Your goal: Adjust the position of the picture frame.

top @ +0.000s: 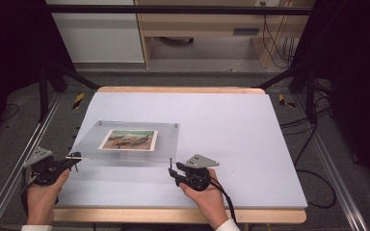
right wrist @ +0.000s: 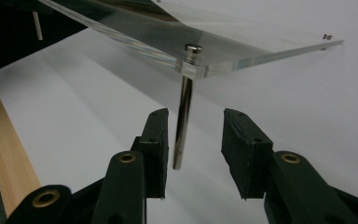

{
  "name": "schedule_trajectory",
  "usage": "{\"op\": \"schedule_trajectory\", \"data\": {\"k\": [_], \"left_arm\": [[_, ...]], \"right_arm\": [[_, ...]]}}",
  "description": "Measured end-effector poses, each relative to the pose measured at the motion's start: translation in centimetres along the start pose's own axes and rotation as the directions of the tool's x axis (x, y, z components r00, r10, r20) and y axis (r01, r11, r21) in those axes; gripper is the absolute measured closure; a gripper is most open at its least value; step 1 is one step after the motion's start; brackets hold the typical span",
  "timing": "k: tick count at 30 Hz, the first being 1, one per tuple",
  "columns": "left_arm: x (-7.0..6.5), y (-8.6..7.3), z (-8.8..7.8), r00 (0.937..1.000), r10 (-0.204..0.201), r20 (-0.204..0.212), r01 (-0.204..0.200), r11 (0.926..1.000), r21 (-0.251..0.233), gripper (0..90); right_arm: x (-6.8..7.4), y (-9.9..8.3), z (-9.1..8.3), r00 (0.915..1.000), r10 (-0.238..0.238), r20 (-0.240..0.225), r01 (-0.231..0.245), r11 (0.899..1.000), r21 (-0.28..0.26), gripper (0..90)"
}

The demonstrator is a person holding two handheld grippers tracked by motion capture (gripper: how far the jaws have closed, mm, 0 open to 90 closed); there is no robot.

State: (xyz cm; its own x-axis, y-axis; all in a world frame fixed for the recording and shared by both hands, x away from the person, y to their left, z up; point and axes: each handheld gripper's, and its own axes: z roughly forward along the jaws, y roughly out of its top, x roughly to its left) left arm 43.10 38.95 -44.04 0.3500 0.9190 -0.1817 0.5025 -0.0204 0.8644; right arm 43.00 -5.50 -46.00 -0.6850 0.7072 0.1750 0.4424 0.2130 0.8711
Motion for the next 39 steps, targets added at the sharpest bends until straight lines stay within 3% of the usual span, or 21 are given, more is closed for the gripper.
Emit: {"op": "schedule_trajectory", "data": {"k": [11,20,27,33,39], "left_arm": [[-0.3,0.0,-0.2,1.0,0.0,0.009,0.0,1.0,-0.001,84.0],[-0.3,0.0,-0.2,0.9999,-0.001,0.013,0.001,1.0,0.001,84.1],[-0.2,-0.1,-0.3,0.9997,0.001,0.023,-0.001,1.0,-0.002,84.1],[-0.1,0.0,-0.3,0.9996,-0.001,0.03,0.002,1.0,-0.007,84.1],[-0.1,0.0,-0.3,0.9995,0.0,0.033,0.0,1.0,-0.006,84.1]], "right_arm": [[-0.5,0.9,1.6,0.9984,0.024,-0.052,-0.027,0.999,-0.046,74.1],[-0.7,1.1,1.7,0.9956,0.04,-0.085,-0.046,0.997,-0.069,82.1],[-0.8,1.3,1.6,0.9957,0.041,-0.083,-0.049,0.994,-0.1,83.7],[-0.7,1.4,1.4,0.9971,0.033,-0.069,-0.041,0.993,-0.11,80.7],[-0.6,1.5,1.3,0.9972,0.041,-0.062,-0.048,0.993,-0.109,84.2]]}}
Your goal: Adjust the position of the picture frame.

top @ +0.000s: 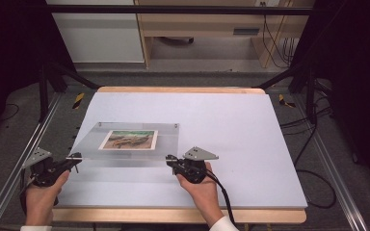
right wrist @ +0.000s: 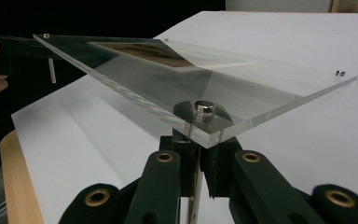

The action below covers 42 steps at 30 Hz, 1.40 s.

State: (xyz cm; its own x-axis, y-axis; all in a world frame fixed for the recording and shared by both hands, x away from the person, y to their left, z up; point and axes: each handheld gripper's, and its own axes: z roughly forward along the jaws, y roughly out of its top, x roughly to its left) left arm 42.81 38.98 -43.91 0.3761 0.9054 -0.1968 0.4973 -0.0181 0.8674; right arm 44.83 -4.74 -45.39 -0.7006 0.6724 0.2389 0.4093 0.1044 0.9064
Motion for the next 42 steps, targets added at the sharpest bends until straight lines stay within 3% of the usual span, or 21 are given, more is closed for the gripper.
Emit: {"op": "schedule_trajectory", "data": {"k": [14,21,30,34,42], "left_arm": [[0.3,-0.3,0.4,0.9997,0.014,0.019,-0.014,0.9999,-0.005,83.0],[0.0,-0.2,1.1,0.9998,0.021,0.004,-0.021,0.9998,0.0,81.5],[0.0,0.2,0.9,0.9996,0.012,0.025,-0.011,0.9994,-0.034,83.8],[-0.9,0.6,0.3,0.9991,0.033,0.026,-0.032,0.9987,-0.039,83.9],[-2.3,1.3,0.2,0.9986,0.03,0.043,-0.028,0.9984,-0.049,83.9]], "right_arm": [[0.0,0.0,0.0,0.9999,0.011,-0.005,-0.01,1.0,0.023,84.8],[0.0,0.0,0.0,1.0,0.003,-0.004,-0.003,1.0,0.028,84.8],[0.3,0.5,-0.2,0.9991,-0.016,0.039,0.015,1.0,0.021,84.1],[0.2,1.0,-0.6,0.9978,-0.029,0.059,0.028,1.0,0.011,83.5],[-0.4,2.1,-2.0,0.9952,-0.056,0.08,0.056,0.998,0.001,82.8]]}}
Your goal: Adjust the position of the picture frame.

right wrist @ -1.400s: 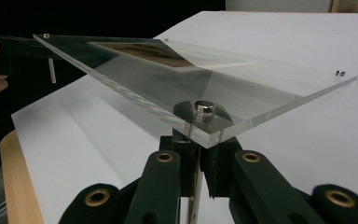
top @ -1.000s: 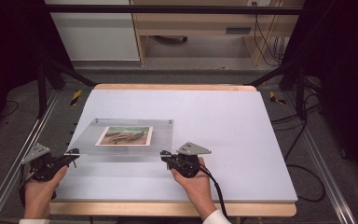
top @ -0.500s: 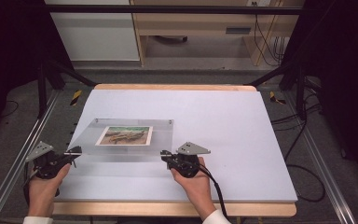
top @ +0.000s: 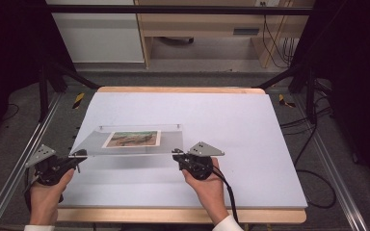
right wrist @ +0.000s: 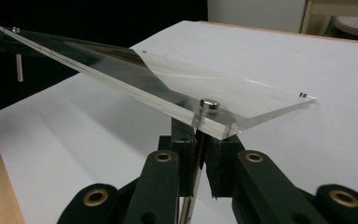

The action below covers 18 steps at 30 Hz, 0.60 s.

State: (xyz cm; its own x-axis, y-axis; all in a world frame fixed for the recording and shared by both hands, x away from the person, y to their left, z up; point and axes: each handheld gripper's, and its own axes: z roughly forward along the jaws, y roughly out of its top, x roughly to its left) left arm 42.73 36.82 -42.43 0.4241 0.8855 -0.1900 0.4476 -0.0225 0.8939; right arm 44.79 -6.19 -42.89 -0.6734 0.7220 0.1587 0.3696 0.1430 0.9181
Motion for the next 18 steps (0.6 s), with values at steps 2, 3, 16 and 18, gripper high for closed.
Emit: {"op": "schedule_trajectory", "data": {"k": [2,3,16,18], "left_arm": [[-0.3,0.2,0.0,1.0,0.008,0.002,-0.008,1.0,-0.002,83.9],[-0.5,0.2,0.0,1.0,0.007,0.003,-0.007,0.9999,-0.009,83.9],[-2.5,0.8,0.4,0.9998,0.018,0.01,-0.018,0.9993,-0.034,83.8],[-2.8,0.9,0.4,0.9998,0.019,0.008,-0.019,0.9991,-0.038,83.9]], "right_arm": [[-0.2,0.1,-0.3,1.0,0.0,0.007,0.0,1.0,-0.003,82.8],[-0.3,0.2,-0.4,1.0,0.001,0.008,-0.001,1.0,-0.006,82.9],[-1.6,0.7,-1.9,0.9993,-0.01,0.035,0.011,1.0,-0.025,82.9],[-1.7,0.7,-2.1,0.9993,-0.011,0.036,0.012,1.0,-0.025,82.9]]}}
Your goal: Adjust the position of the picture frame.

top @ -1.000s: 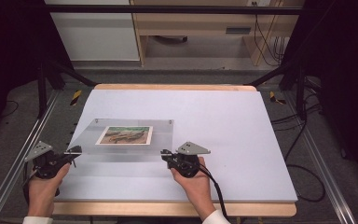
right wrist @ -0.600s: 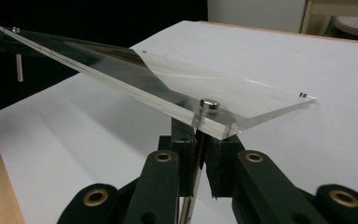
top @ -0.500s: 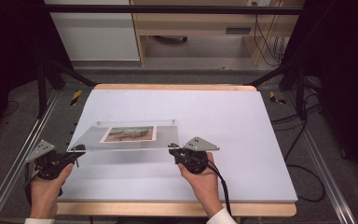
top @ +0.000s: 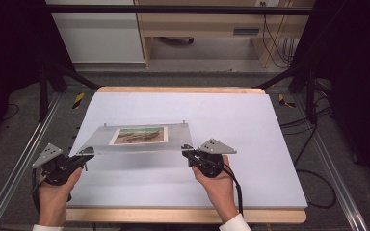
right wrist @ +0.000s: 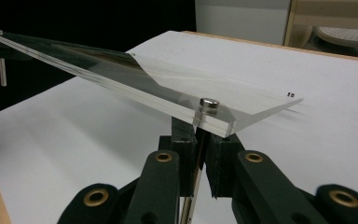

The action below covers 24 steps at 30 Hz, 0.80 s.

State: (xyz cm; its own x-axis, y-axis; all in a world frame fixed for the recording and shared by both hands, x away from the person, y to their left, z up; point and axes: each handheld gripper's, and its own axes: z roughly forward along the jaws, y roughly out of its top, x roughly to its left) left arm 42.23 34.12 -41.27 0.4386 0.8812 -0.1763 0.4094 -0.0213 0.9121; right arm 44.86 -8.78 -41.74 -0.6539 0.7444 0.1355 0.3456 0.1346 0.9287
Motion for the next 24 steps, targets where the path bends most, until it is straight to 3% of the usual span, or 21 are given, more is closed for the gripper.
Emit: {"op": "schedule_trajectory", "data": {"k": [24], "left_arm": [[-1.6,0.4,0.3,0.9998,0.016,0.01,-0.016,0.9996,-0.022,83.7]], "right_arm": [[-1.0,0.1,-1.4,0.9999,0.003,0.013,-0.003,1.0,-0.004,82.7]]}}
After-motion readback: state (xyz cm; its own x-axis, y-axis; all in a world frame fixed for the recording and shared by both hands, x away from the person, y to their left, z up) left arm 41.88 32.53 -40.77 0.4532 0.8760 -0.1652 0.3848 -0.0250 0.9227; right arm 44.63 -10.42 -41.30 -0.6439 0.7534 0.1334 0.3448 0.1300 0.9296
